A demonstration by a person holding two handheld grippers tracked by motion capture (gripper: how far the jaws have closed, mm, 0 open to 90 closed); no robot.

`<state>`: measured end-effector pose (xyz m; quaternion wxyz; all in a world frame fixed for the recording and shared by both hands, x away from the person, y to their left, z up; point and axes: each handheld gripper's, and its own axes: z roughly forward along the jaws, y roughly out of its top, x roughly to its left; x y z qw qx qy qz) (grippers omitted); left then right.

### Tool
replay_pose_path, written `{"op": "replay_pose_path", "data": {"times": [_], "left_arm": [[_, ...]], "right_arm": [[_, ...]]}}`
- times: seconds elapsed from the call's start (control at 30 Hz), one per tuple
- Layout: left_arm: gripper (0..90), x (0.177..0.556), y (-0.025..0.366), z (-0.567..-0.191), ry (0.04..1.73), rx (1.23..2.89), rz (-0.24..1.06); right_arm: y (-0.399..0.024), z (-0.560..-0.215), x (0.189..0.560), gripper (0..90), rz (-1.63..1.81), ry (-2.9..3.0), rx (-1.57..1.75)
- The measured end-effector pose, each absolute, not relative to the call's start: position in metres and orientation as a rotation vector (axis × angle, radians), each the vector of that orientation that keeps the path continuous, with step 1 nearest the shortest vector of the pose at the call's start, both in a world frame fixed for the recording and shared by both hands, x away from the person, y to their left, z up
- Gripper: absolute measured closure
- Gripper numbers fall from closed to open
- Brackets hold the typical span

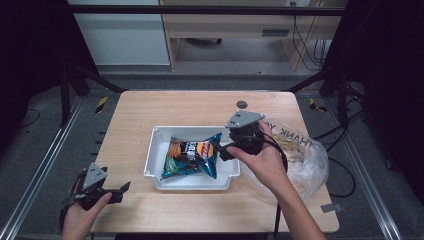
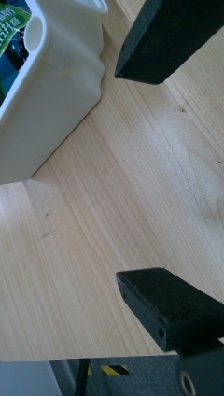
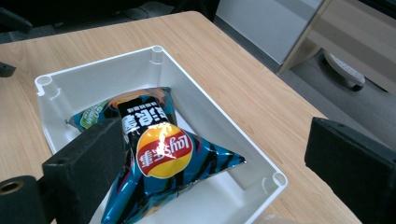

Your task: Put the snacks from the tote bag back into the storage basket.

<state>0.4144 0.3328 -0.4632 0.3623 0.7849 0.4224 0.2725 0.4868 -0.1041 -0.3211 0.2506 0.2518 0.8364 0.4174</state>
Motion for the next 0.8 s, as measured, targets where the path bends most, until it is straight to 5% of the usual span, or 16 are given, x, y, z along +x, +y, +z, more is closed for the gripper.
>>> {"op": "replay_pose_path", "data": {"times": [0.8], "left_arm": [[2.6,0.408,0.337,-0.463,1.100,2.016,0.711]], "right_arm": [[-0.140,-0.322,0.463,5.2,1.172,2.160,0.774]]}}
